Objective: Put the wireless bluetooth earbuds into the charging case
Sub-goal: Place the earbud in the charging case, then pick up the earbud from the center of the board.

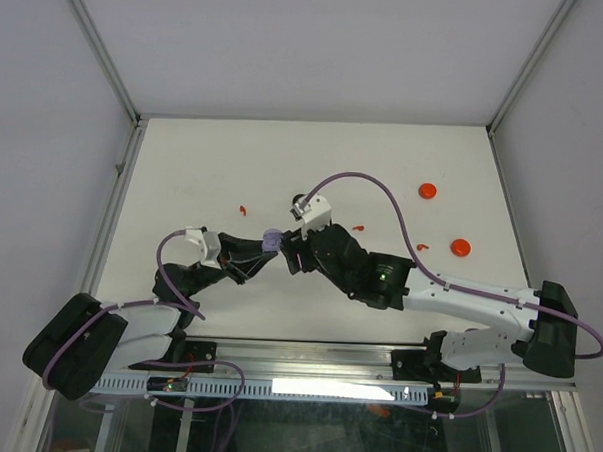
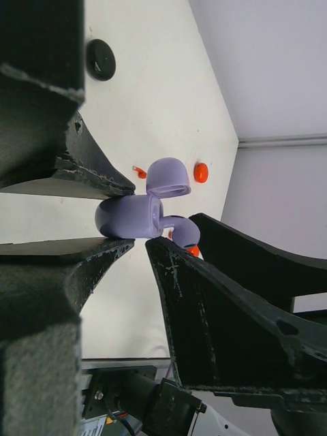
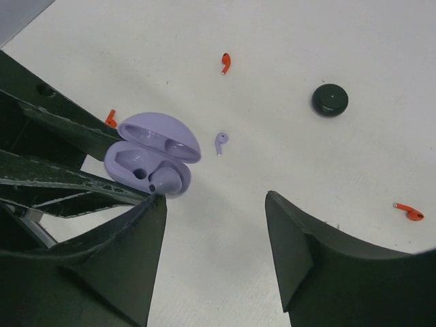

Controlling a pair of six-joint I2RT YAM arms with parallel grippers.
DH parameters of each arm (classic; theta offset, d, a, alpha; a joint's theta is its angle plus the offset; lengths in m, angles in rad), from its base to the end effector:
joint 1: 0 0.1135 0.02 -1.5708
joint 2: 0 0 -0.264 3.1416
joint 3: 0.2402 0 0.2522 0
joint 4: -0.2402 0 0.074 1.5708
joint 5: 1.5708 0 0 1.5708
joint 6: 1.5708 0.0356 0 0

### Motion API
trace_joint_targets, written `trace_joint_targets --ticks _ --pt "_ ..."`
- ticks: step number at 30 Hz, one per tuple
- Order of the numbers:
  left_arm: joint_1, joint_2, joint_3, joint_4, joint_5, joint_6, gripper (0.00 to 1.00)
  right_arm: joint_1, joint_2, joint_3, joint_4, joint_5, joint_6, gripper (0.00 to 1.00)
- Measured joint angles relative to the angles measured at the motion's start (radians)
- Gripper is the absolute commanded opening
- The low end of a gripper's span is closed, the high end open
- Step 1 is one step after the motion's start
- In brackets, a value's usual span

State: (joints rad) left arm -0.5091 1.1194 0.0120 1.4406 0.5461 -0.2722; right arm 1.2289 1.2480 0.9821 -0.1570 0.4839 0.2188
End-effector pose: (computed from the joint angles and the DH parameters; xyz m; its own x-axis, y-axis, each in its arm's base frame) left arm 0.1365 -0.0974 0.1929 0.0479 -0.2898 -0.9559 0.8907 0.4454 -0.0904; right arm 0.1110 0.2626 0.3141 -0.2845 -0.2263 -0.9316 -0.6453 0.7638 0.0116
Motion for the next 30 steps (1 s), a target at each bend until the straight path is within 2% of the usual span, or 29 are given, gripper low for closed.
trace_joint_targets --ticks 8,19,25,30 --pt "0.0 -0.011 0.0 0.001 -0.004 0.001 0.04 -0.019 -0.013 -0.03 -0.021 0.051 -0.003 0.63" --pt "0.0 -0.014 0.0 0.001 -0.019 0.003 0.03 -0.048 -0.053 -0.049 -0.017 0.035 -0.002 0.64" --pt "0.0 -0.088 0.0 -0.033 -0.135 0.027 0.05 -0.119 -0.02 -0.08 0.022 -0.029 0.001 0.64" --pt "0.0 -0.211 0.0 -0.138 -0.264 0.055 0.04 -0.176 0.108 -0.085 0.08 -0.117 0.002 0.64"
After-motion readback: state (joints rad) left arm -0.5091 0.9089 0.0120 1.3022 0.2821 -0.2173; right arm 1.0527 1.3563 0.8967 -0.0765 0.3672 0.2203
